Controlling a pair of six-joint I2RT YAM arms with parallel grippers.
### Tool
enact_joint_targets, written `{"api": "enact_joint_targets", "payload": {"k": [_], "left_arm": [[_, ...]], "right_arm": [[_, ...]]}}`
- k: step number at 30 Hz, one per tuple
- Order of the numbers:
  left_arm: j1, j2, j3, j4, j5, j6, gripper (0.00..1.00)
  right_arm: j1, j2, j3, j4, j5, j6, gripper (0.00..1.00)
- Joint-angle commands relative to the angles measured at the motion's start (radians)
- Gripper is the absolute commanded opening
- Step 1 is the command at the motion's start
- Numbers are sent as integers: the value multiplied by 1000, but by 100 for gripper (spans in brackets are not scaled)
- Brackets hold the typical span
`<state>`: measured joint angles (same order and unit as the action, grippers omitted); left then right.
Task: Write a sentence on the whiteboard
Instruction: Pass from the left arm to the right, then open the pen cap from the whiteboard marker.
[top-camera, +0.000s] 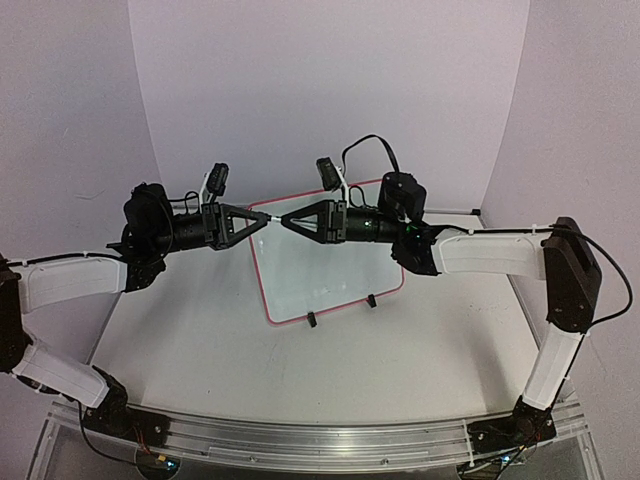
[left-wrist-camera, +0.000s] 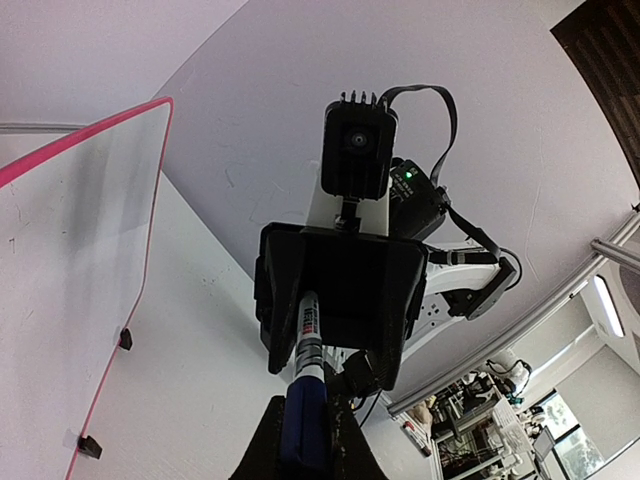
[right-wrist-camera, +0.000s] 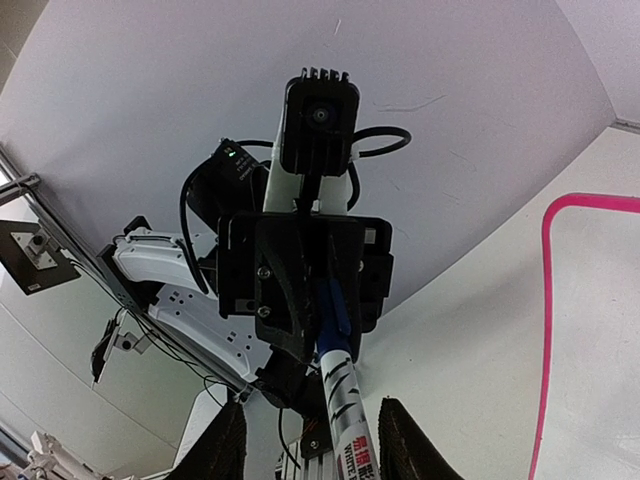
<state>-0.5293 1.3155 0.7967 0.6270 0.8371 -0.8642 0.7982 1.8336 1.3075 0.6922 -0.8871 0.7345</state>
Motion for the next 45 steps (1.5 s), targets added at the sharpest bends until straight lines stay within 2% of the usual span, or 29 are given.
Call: {"api": "enact_joint_targets", "payload": {"k": [1,3,10,14,15,16,19,20,21,23,25,31,37,38,42,45], "left_arm": [[-6,-24,25,-19,4,10,0],[-6,-14,29,-27,7,8,0],[-6,-2,33,-27,14,1,0],[-6,6,38,-33,16,-1,0],[-5,8,40,-35,16,-1,0],[-5,11,42,-40,15,1,3],[-3,10,53,-78,8,28,26],[-2,5,60,-109,0,50,42],[-2,1,64,-133,-8,62,49],[-1,-9,69,-153,-16,83,58],[2,-19,74,-179,-26,96,63],[8,-47,64,-167,-38,96,59],[12,-65,50,-140,-32,91,40],[12,-66,47,-128,-19,91,33],[12,-60,53,-137,20,93,23],[12,-58,50,-150,25,93,23]], "right_arm": [[15,-1,27,59,-29,14,39],[15,0,27,59,-30,14,31],[16,-1,20,58,-22,9,17],[15,-7,15,59,-12,4,0],[15,-7,14,59,-12,2,0],[15,-10,13,58,-10,0,0],[15,-12,8,54,-5,-5,0],[16,-15,4,46,1,-10,0],[15,-17,4,35,5,-17,0],[16,-20,2,8,14,-34,0],[15,-27,0,-22,23,-51,0],[15,-37,-7,-70,39,-83,0],[16,-46,-19,-86,48,-93,0],[16,-49,-22,-86,52,-93,0],[15,-53,-22,-85,55,-86,0],[16,-55,-21,-85,53,-82,0]]}}
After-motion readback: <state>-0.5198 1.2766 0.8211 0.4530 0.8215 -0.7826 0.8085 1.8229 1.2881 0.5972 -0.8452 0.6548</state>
